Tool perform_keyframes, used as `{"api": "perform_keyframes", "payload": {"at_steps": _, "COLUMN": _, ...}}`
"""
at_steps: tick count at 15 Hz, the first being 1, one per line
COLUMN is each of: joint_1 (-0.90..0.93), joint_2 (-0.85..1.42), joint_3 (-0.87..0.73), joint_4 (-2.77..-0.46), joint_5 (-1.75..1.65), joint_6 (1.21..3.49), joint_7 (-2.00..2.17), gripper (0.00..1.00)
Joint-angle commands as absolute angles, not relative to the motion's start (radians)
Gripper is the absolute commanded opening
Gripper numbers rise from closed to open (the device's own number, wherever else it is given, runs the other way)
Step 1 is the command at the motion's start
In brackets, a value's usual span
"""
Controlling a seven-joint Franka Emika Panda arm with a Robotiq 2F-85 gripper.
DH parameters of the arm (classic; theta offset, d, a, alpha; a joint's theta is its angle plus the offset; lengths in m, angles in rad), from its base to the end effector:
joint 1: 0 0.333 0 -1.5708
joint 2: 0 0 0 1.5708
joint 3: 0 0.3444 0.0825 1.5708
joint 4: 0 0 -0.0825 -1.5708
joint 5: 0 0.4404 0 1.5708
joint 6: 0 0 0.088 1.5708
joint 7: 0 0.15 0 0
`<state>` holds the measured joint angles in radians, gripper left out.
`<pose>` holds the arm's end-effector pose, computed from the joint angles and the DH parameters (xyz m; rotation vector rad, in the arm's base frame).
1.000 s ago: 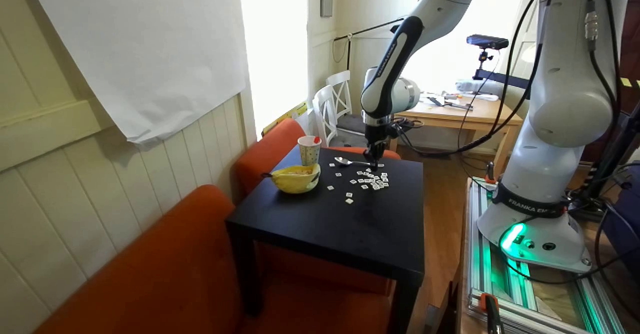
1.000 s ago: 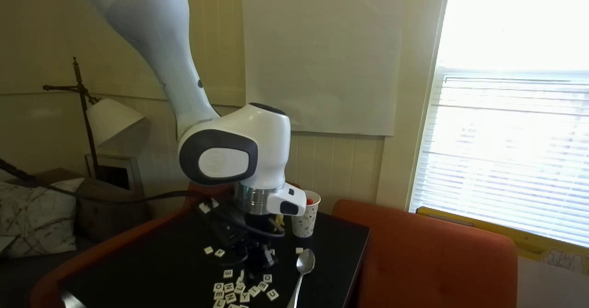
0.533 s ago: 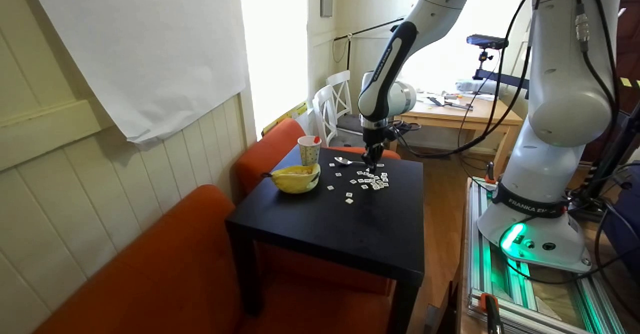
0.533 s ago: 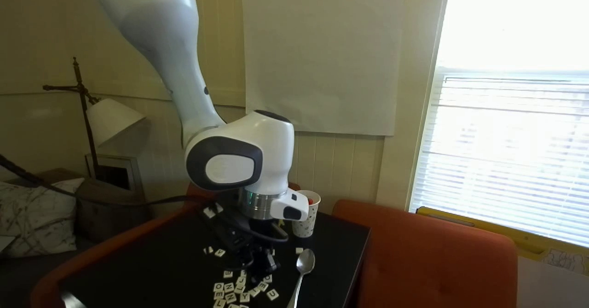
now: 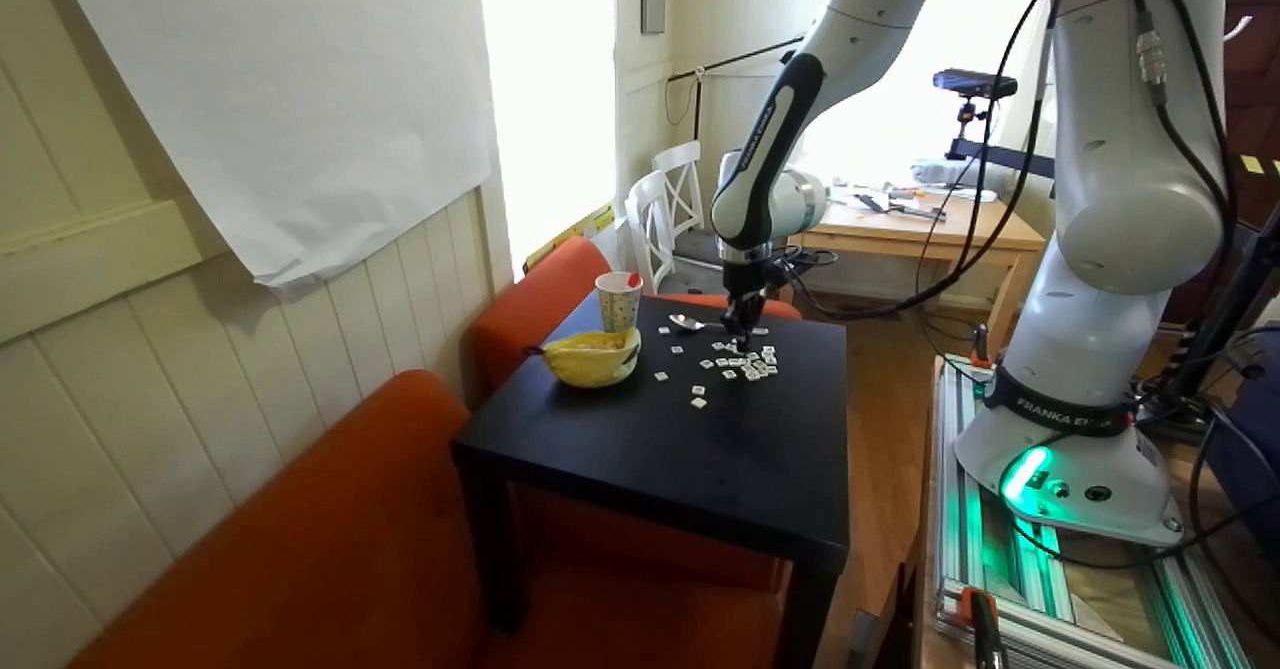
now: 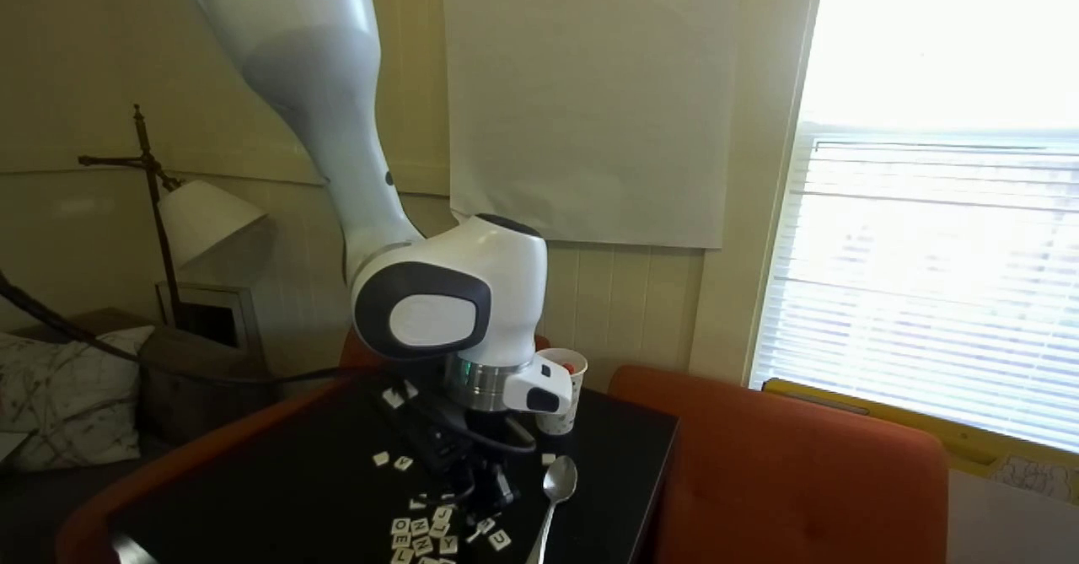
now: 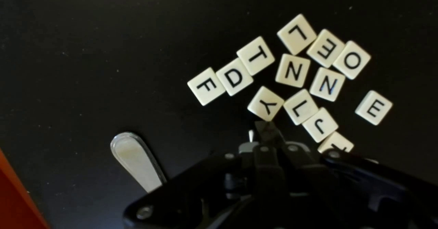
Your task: Shift a letter tile to the left
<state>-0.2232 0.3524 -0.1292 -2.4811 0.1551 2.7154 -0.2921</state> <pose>0.4457 -0.1751 0.0754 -3.0762 0.3085 0.1587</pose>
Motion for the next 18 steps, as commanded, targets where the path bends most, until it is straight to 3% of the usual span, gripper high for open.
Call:
{"api": "perform_keyframes", "payload": {"at_steps": 1, "joint_1": -0.255, "joint_2": 0.381, "joint_3": -0.101, "joint_4": -2.459, "joint_5": 0.144, "joint_6": 2.716, "joint_7": -0.305, "gripper": 0.00}}
{"api": "perform_keyframes", "payload": {"at_steps": 18, "joint_1": -0.257, "joint_2": 0.345, "joint_3": -0.025, "joint_4": -2.448, "joint_5": 0.137, "joint_6": 2.726, "joint_7": -0.318, "gripper": 0.00}}
